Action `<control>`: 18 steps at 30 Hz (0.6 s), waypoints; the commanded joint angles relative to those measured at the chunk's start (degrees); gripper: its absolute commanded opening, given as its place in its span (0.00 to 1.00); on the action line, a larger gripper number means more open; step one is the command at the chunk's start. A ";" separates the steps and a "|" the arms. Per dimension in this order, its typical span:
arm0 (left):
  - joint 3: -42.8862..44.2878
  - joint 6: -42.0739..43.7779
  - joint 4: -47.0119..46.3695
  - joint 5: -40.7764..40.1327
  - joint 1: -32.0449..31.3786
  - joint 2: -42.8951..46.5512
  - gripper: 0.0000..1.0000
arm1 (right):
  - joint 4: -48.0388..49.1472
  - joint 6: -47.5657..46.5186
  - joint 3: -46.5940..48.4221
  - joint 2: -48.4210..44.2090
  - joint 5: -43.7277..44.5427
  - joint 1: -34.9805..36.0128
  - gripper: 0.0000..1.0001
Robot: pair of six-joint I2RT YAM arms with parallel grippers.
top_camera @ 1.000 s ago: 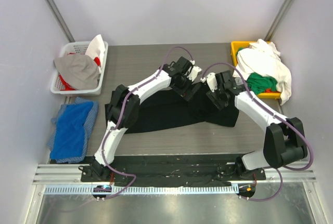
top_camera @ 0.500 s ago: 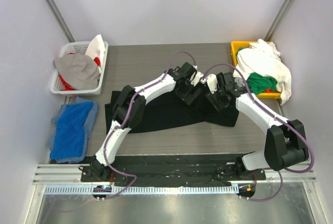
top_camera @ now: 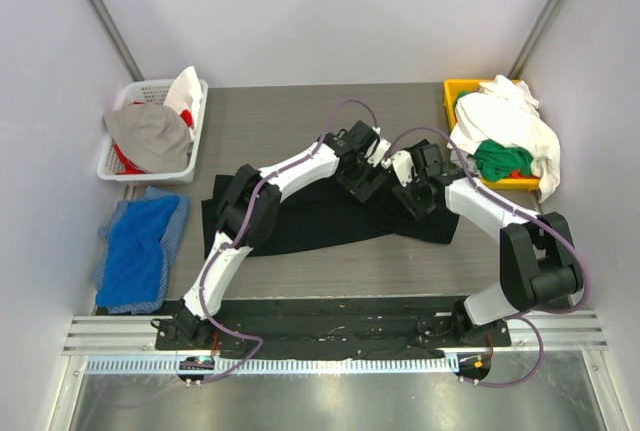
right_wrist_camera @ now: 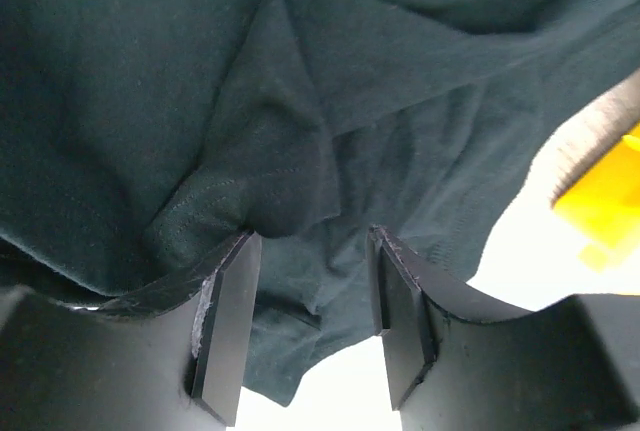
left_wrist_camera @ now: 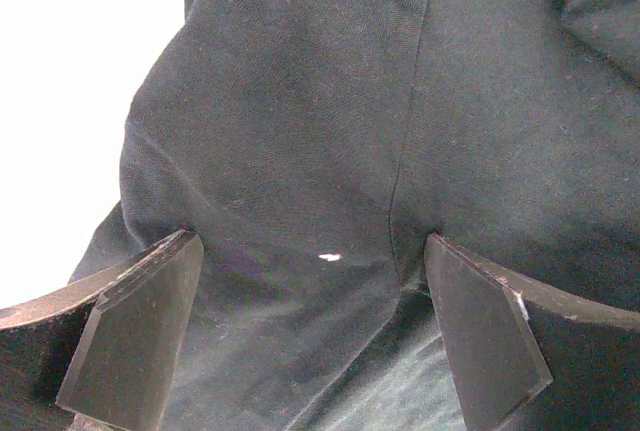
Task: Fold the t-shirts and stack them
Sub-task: Fold the other side of the tshirt into a rectangle
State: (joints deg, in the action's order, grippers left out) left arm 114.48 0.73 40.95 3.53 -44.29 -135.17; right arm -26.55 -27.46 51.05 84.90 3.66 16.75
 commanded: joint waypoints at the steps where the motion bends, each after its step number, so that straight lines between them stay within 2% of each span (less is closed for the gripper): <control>1: -0.57 1.38 -0.78 -0.81 -0.27 0.88 1.00 | 3.78 -1.63 -1.12 0.44 -1.02 -0.23 0.53; 6: -1.18 1.64 -0.87 -1.16 -0.27 1.14 0.99 | 3.96 -2.33 -0.69 1.05 -2.25 -0.14 0.49; 12: -1.89 2.08 -0.96 -1.60 -0.35 1.84 1.00 | 4.13 -2.86 0.02 2.72 -2.96 -0.23 0.31; 14: -1.97 2.26 -1.05 -1.68 -0.36 1.84 1.00 | 4.13 -2.86 0.02 3.34 -2.96 -0.23 0.22; 15: -2.06 2.26 -1.05 -1.77 -0.27 1.84 1.00 | 4.05 -2.77 0.02 3.43 -2.96 -0.14 0.14; 18: -2.15 2.34 -0.96 -1.77 -0.35 2.02 1.00 | 2.47 -3.03 -0.42 2.03 -2.96 -0.14 0.02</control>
State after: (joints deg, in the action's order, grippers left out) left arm 113.51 2.00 40.07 2.63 -44.51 -135.04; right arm -24.21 -30.06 49.82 88.44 1.54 16.75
